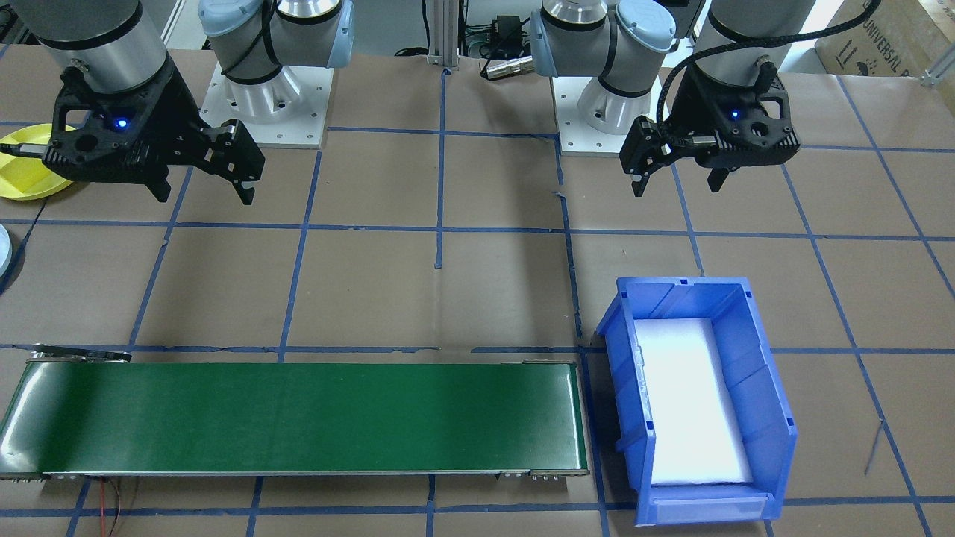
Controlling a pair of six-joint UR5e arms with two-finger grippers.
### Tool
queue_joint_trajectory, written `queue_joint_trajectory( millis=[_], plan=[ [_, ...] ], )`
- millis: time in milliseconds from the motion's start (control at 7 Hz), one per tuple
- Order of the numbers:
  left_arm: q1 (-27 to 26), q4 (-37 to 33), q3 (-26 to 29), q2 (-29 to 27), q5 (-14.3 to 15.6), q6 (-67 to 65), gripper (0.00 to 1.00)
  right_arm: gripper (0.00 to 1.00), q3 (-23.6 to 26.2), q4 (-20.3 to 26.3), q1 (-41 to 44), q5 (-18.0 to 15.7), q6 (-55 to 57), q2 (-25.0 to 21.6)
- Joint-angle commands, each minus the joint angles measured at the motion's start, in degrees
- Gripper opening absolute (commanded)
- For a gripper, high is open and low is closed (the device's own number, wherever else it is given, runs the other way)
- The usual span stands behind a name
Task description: Move block left to right into plate
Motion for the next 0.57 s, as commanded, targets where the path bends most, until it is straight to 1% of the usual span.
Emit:
queue_joint_trajectory(
  millis=[0, 429],
  plan=[
    [0.03, 0.05, 0.00, -0.20, -0.05, -0.02, 1.00, 1.00, -0.57, 1.25, 0.01, -0.50, 0.69, 0.21],
    [-0.15, 0.05, 0.00, -0.20, -0.05, -0.02, 1.00, 1.00, 0.13, 1.34, -0.08, -0.58, 0.69, 0.04]
  ],
)
